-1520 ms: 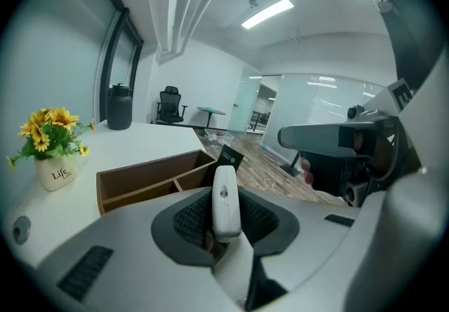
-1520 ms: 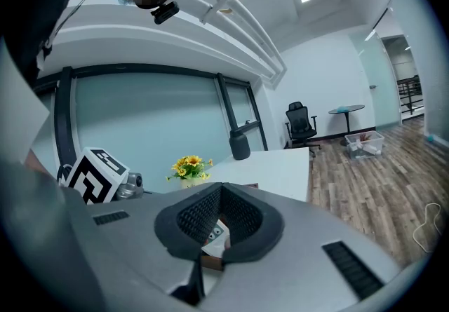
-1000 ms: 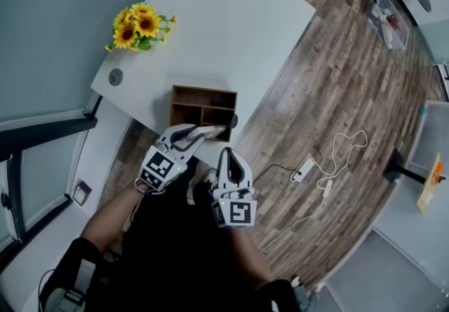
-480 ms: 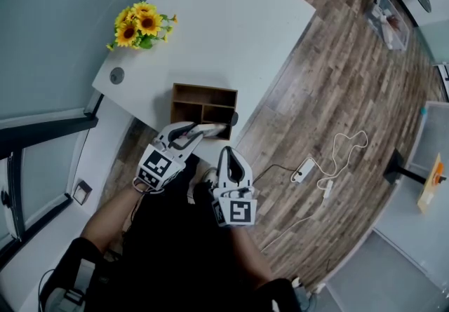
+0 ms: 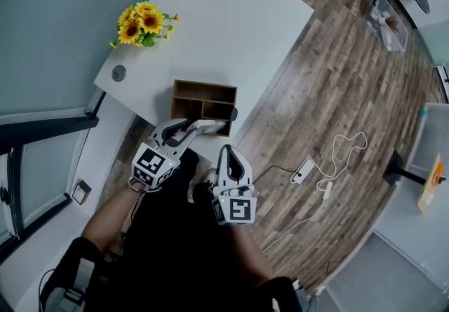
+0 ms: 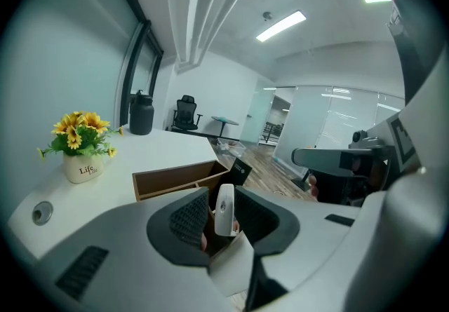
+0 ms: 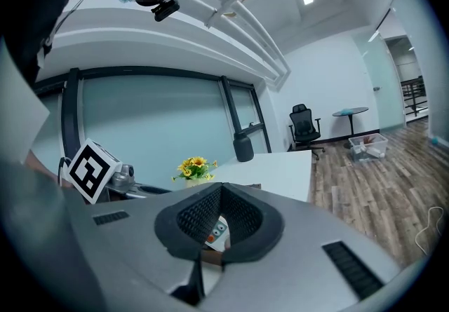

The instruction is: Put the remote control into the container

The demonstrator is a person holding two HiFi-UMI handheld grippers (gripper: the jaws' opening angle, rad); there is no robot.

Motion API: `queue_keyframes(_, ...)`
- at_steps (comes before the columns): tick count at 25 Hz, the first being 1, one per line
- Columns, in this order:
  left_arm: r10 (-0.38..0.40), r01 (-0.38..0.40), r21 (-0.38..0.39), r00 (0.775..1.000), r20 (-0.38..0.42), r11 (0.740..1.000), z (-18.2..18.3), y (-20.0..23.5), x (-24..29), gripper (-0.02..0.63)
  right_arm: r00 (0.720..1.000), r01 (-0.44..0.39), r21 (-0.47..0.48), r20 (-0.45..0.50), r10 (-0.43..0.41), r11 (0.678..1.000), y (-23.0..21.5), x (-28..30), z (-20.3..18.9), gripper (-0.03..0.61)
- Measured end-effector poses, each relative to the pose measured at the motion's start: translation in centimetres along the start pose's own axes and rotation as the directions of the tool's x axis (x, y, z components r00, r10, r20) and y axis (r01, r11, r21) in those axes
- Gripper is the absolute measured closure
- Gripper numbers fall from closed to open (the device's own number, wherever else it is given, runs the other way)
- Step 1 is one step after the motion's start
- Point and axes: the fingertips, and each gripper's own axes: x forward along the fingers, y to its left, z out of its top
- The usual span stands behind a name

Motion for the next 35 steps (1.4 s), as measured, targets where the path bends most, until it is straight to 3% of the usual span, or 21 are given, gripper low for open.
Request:
queue_keyframes(10,0.07,-0.069,-0.006,0.996,0.05,0.998,1.0,-0.6,-2.2,0.518,0.999,-0.02,-0.023,0.038,0.021,1.0,0.7,-1.0,0.7,0.574)
queue_keyframes(17,0.131,-0.129,-0.028,0.985,0.114,0.991,2.0,-2.1,-4.3,0.605,0.996,-0.031,-0.046,0.082,0.035,0.998,1.7,-1.7,2.6,0.574)
queue_keyframes(22,0.162,-0.161,-0.023,0.977,0.139,0.987,2.8,-3.8,-5.7,0.606,0.992,-0.034,-0.06,0.12,0.041,0.998,2.3,-3.0,3.8,0.574)
queue_keyframes(30,0.254,-0.251,-0.039,0.949,0.185,0.967,3.8,-6.5,-8.3,0.606,0.99,-0.033,-0.067,0.137,0.042,0.997,3.3,-5.8,4.7,0.574)
queue_keyframes(35,0.315,-0.309,-0.064,0.915,0.253,0.949,4.8,-8.2,-10.2,0.606,0.977,-0.038,-0.086,0.205,0.055,0.996,4.0,-7.5,6.3,0.574)
